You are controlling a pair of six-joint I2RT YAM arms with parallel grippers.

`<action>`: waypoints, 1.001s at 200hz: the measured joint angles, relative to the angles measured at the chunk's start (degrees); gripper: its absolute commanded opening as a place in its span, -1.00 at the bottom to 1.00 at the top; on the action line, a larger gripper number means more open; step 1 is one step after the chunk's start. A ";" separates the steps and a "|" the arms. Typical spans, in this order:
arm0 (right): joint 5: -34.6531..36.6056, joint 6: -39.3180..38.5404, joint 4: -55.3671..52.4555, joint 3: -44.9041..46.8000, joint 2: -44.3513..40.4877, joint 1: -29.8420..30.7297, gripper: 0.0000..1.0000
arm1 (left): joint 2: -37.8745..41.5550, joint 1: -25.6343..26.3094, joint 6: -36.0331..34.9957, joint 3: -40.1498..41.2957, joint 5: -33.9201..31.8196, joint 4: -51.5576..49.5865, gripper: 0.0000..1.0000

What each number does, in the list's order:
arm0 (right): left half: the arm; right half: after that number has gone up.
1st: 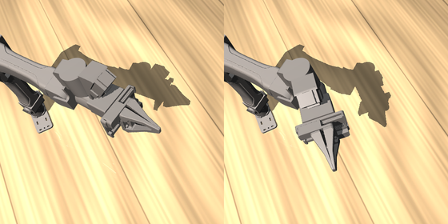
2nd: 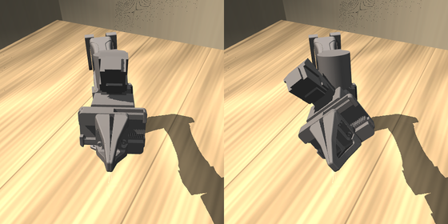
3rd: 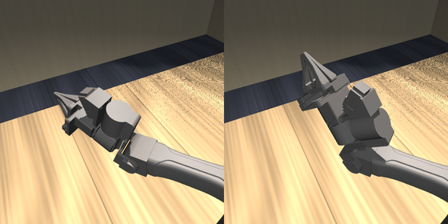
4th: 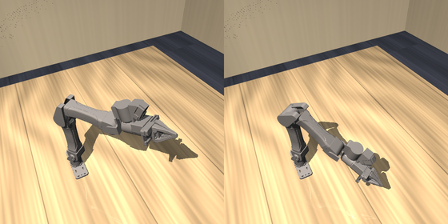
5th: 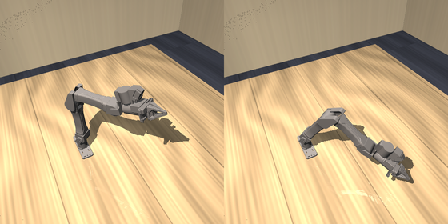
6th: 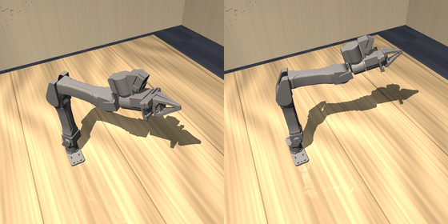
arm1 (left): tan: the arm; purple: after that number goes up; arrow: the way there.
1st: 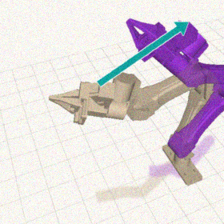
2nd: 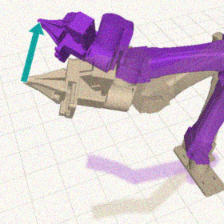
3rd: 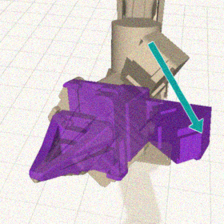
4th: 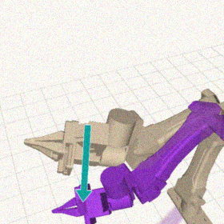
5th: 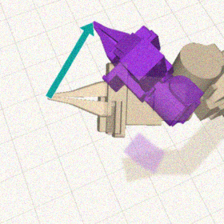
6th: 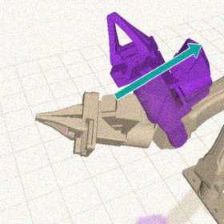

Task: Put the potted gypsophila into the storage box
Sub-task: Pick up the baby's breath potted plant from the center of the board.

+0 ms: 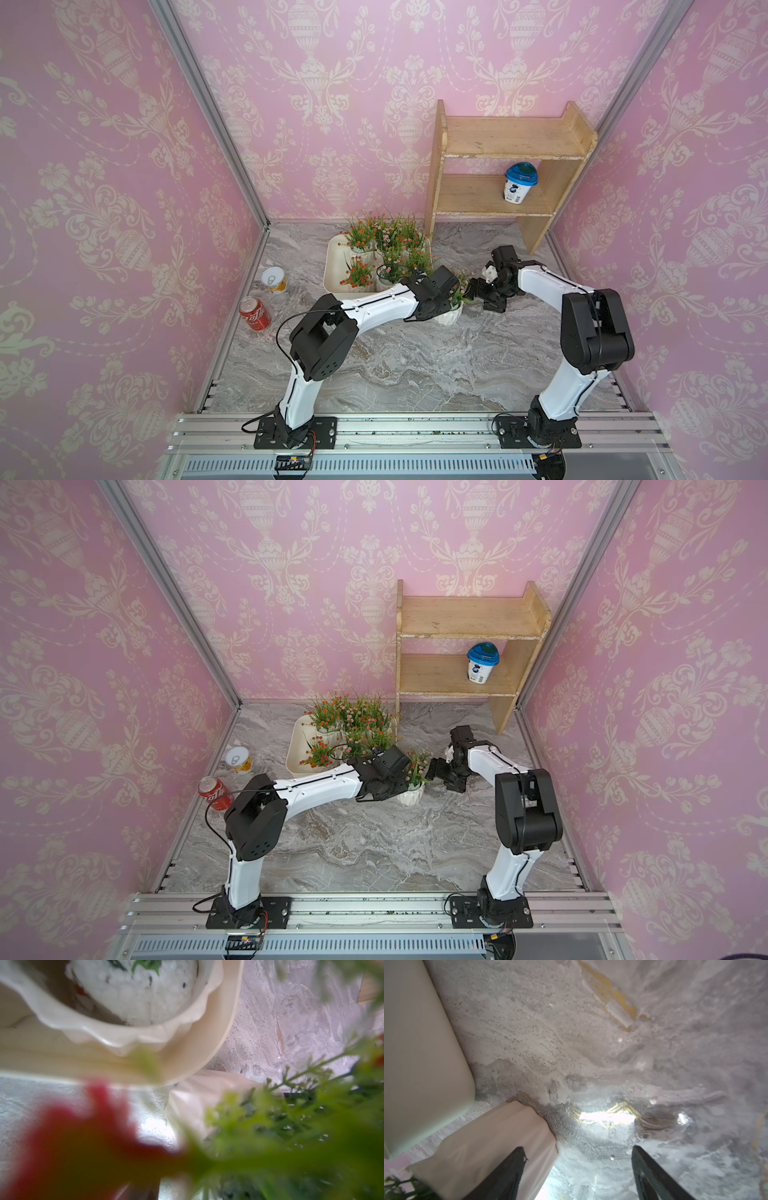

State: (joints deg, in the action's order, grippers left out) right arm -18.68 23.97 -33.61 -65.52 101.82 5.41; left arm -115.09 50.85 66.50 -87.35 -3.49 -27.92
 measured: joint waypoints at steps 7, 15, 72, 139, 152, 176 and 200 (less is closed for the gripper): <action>0.02 0.00 0.00 0.00 0.00 0.00 0.66 | -0.02 0.00 -0.07 -0.09 0.09 0.02 -0.14; 0.02 0.00 0.00 0.00 0.00 0.00 0.66 | -0.02 0.00 -0.20 -0.15 0.13 0.04 -0.24; 0.04 -0.02 -0.04 0.00 0.00 0.00 0.66 | -0.02 0.00 -1.70 -0.52 0.33 -0.22 -0.53; 0.11 0.00 -0.13 0.00 -0.13 0.00 0.66 | 0.94 0.02 -5.64 -0.46 0.31 -2.54 -0.77; 0.24 0.00 -0.33 0.00 -0.31 0.00 0.66 | 0.98 0.02 -6.71 -0.46 0.37 -2.84 -0.77; 0.55 0.00 -0.76 0.00 -0.85 0.00 0.66 | 1.09 0.00 -8.72 -0.46 0.83 -3.37 -0.83; 0.68 0.00 -1.27 0.02 -1.60 0.00 0.66 | 1.46 0.02 -10.62 -0.46 1.40 -4.28 -0.93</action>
State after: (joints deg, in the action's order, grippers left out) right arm -18.00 23.97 -34.87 -65.49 100.22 5.41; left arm -113.62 50.87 55.88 -87.81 -2.09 -32.21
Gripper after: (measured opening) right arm 0.831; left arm 0.114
